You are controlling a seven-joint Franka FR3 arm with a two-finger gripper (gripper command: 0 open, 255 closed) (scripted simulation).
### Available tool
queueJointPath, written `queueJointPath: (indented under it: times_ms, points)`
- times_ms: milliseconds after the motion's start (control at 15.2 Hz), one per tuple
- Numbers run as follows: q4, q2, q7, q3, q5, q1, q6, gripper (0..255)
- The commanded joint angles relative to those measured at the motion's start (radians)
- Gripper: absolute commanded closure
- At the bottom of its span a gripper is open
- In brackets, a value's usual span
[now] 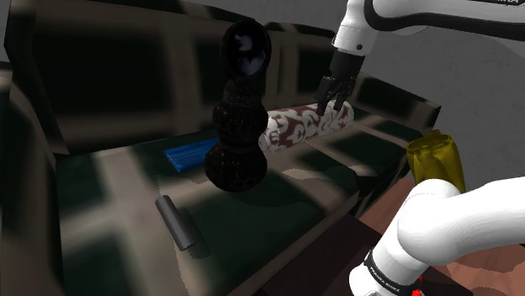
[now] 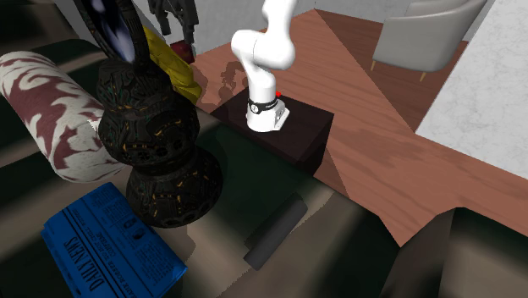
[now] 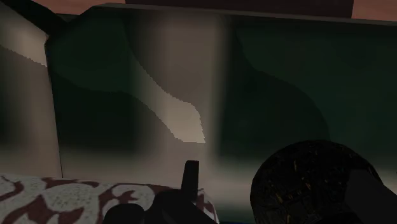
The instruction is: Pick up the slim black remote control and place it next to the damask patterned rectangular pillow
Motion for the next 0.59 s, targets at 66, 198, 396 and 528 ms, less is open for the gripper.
queueJointPath:
  times_ms: [66, 198, 396, 528]
  points:
    - [-0.016, 0.004, 0.021, 0.016, 0.013, 0.006, 0.019, 0]
    - [-0.046, 0.015, 0.064, 0.050, 0.038, 0.017, 0.057, 0]
    - [-0.081, 0.042, 0.126, 0.100, 0.076, 0.036, 0.118, 0]
    - [-0.099, 0.067, 0.167, 0.134, 0.100, 0.049, 0.160, 0]
